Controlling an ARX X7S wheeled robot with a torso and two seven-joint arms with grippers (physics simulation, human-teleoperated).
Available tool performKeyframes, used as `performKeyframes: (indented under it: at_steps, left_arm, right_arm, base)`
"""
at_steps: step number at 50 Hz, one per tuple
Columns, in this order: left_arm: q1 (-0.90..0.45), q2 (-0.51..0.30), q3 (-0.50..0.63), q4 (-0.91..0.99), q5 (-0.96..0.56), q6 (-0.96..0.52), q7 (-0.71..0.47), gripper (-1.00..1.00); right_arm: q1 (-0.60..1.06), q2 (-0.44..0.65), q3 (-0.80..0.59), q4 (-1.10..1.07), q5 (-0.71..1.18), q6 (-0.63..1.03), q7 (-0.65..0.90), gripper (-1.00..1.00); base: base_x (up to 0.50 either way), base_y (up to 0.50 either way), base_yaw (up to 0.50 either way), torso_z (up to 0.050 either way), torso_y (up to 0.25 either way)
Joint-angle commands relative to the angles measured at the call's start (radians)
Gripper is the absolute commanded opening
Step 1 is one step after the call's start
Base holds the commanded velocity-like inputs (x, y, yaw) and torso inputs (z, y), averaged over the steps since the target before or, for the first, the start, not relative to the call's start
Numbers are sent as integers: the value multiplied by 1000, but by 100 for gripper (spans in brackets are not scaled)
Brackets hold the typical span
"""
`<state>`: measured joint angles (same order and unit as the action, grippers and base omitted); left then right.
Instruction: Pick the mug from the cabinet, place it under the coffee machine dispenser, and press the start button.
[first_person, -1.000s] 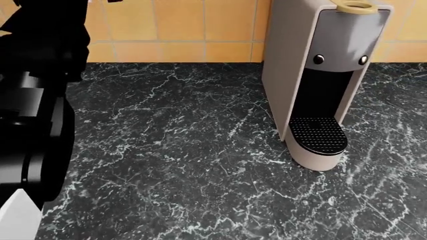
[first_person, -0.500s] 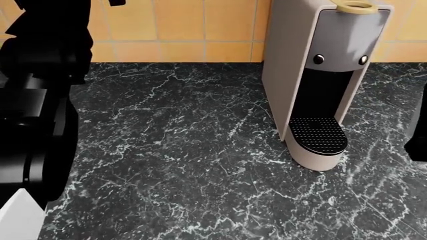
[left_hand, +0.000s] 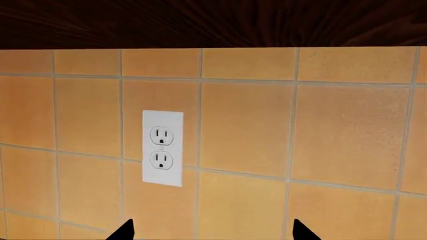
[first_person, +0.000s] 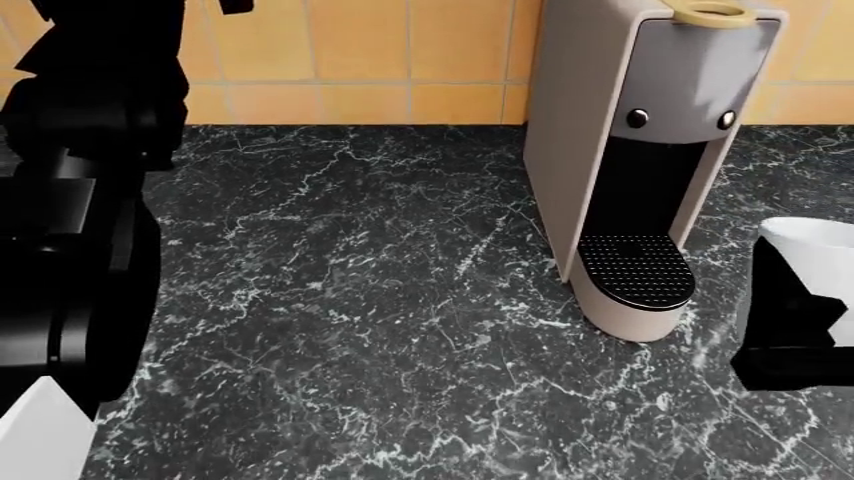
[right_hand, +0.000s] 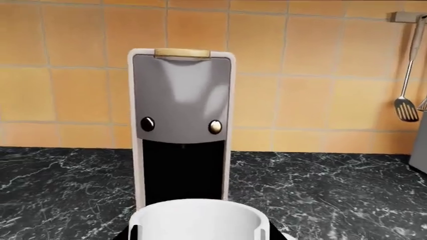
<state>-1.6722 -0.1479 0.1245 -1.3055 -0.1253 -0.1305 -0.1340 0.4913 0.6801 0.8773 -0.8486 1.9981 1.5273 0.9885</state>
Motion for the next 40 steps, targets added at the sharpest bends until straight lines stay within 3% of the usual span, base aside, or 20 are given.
performKeyframes:
  at_steps: [1,8,13,15,17,24,29,40]
  left_arm:
    - [6,6,-14,-1,15,2,2,100]
    - [7,7,-22,-1,24,3,3,100]
    - [10,8,-27,-1,29,3,4,100]
    - [9,8,-29,0,32,3,5,100]
    - [8,7,-31,0,34,3,5,100]
    - [11,5,-37,-1,41,4,5,100]
    - [14,6,-40,-1,45,5,5,100]
    - [19,12,-49,-1,55,6,6,100]
  right_arm:
    - [14,-109,43,-75,-102,26,-135,-100]
    - [23,-225,49,-196,-301,35,-344,-100]
    - [50,-264,-1,-198,-369,41,-365,-100]
    - [-221,-138,-301,-198,-669,-259,-510,-100]
    - [-292,-153,-414,-193,-929,-519,-559,-100]
    - [-372,-212,-608,-112,-1265,-706,-670,-100]
    - [-386,-239,-684,-62,-1385,-813,-699,-100]
    - [-370,-254,-763,-10,-1471,-885,-715,-100]
  base:
    - [0,0,0,0,0]
    - [0,0,0,0,0]
    - [0,0,0,0,0]
    - [0,0,0,0,0]
    - [0,0,0,0,0]
    - [0,0,0,0,0]
    - [0,0,0,0,0]
    - [0,0,0,1,1]
